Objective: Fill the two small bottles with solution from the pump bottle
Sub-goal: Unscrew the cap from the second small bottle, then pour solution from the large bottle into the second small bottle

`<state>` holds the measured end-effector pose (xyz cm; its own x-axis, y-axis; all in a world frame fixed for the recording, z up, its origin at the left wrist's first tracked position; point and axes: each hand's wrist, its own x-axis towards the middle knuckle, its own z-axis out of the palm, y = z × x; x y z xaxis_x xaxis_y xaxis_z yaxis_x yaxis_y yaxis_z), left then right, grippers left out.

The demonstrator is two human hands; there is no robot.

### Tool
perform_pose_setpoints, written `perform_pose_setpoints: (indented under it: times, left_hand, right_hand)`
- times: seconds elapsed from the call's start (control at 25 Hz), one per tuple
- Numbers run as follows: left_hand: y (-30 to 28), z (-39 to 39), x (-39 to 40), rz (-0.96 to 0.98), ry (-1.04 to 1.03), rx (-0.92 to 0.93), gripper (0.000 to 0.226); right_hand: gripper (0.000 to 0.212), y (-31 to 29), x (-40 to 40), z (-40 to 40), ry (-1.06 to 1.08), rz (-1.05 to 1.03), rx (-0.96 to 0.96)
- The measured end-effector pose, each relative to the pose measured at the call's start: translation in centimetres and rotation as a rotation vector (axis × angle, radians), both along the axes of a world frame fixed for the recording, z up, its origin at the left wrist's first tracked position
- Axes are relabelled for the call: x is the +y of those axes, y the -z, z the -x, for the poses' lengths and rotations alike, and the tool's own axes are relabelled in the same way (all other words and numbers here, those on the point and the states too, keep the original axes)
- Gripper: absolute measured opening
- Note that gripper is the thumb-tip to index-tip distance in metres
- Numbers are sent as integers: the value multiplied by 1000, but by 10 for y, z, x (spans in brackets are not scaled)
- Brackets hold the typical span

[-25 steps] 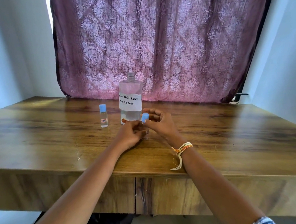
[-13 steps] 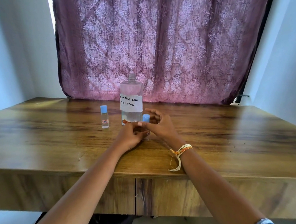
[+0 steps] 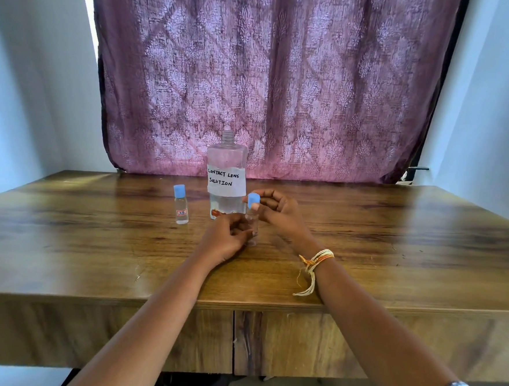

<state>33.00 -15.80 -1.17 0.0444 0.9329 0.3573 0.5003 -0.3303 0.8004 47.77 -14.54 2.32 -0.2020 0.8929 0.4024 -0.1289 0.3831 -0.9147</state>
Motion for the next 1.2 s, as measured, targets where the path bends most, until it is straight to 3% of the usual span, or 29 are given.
perform_pose_setpoints:
  times: [0.16, 0.24, 0.4, 0.48, 0.8, 0.96, 1.04, 1.2]
  left_hand:
    - [0, -1, 0, 5, -29, 0, 24]
    - [0, 0, 1, -7, -92, -14, 25]
    - [0, 4, 1, -9, -245, -28, 36]
    - [1, 5, 2, -4, -279, -19, 38]
    - [2, 6, 4, 13, -292, -44, 42]
    - [0, 6, 1, -66, -318, -90, 31]
    - [-2, 6, 1, -64, -345, -114, 28]
    - [-6, 13, 3, -26, -351, -90, 27]
  right_hand:
    - [27, -3, 6, -4, 63, 152, 165]
    - [28, -1, 12, -7, 164, 185, 116]
    - [24, 10, 20, -14, 436, -77, -601]
    - [23, 16, 17, -16, 426, -153, -786]
    - [29, 15, 12, -20, 421, -114, -976]
    - [42, 16, 13, -20, 464, -137, -1037]
    - [47, 16, 13, -19, 521, -146, -1015]
    - [30, 15, 9, -12, 623, -221, -824]
